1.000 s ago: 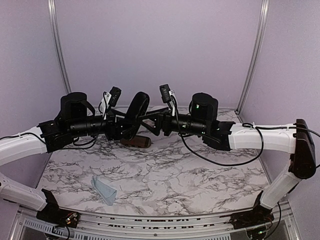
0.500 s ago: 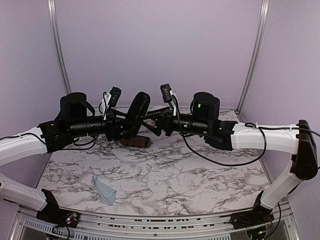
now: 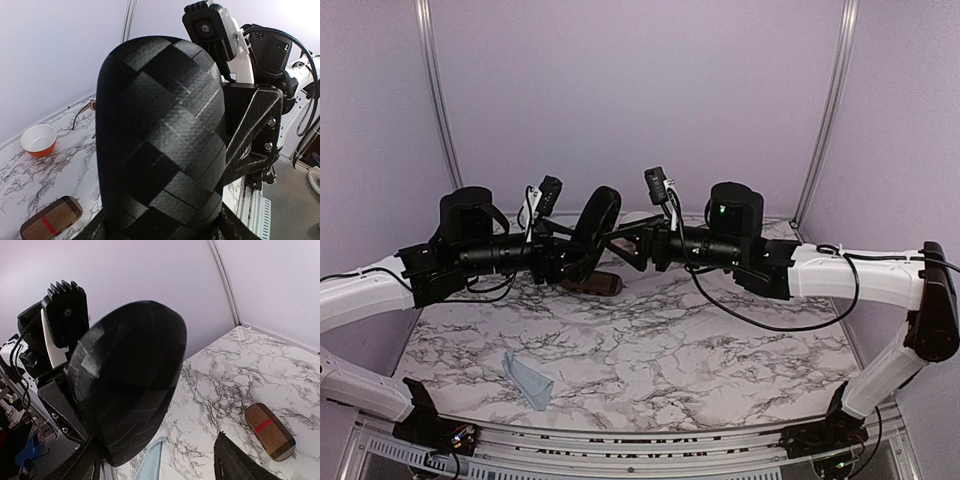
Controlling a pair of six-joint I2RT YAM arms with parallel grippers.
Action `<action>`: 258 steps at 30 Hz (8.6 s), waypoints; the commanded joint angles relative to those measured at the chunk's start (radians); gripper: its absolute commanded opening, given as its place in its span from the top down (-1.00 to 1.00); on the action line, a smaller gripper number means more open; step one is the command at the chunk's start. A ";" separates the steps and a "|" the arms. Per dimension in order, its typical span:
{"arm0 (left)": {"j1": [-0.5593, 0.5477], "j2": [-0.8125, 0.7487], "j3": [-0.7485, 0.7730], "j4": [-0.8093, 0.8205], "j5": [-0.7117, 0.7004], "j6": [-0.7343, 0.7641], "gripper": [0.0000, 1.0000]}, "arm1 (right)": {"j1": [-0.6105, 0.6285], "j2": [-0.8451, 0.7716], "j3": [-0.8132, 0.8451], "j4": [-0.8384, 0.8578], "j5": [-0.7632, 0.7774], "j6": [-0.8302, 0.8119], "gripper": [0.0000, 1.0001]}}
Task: Organize the sunglasses
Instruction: Open the sunglasses case, then pass from the left arm to the right
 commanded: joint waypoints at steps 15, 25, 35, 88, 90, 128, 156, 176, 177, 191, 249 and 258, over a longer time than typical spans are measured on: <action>-0.019 -0.061 -0.002 0.081 0.127 0.031 0.25 | -0.050 0.125 0.124 -0.275 0.225 0.041 -0.49; -0.019 -0.064 -0.003 0.081 0.152 0.037 0.28 | -0.093 0.139 0.125 -0.324 0.235 0.030 -0.50; -0.021 -0.067 -0.002 0.081 0.176 0.036 0.32 | -0.119 0.159 0.112 -0.333 0.222 0.021 -0.50; -0.018 -0.106 -0.023 0.172 0.237 -0.045 0.42 | -0.145 0.277 0.022 -0.382 0.344 -0.044 -0.50; -0.018 -0.106 -0.025 0.177 0.241 -0.048 0.43 | -0.146 0.285 0.018 -0.380 0.347 -0.047 -0.50; 0.001 -0.131 -0.054 0.234 0.135 -0.084 0.31 | -0.126 -0.121 -0.245 -0.031 -0.047 -0.122 -0.60; 0.001 -0.080 -0.074 0.408 0.166 -0.229 0.31 | 0.080 -0.005 -0.145 0.490 0.010 0.042 -0.45; 0.001 -0.103 -0.114 0.451 0.179 -0.221 0.26 | 0.079 0.078 -0.083 0.573 0.089 0.066 0.64; 0.001 -0.102 -0.115 0.453 0.179 -0.221 0.25 | 0.078 0.074 -0.083 0.569 0.090 0.064 0.70; 0.001 -0.101 -0.125 0.454 0.174 -0.201 -0.39 | 0.079 0.003 -0.065 0.398 0.162 -0.029 1.00; -0.088 0.029 -0.005 0.036 -0.461 0.175 0.41 | 0.090 0.028 0.164 -0.352 0.404 -0.100 1.00; -0.088 0.045 0.009 0.025 -0.462 0.149 0.55 | 0.089 0.048 0.179 -0.354 0.380 -0.099 0.90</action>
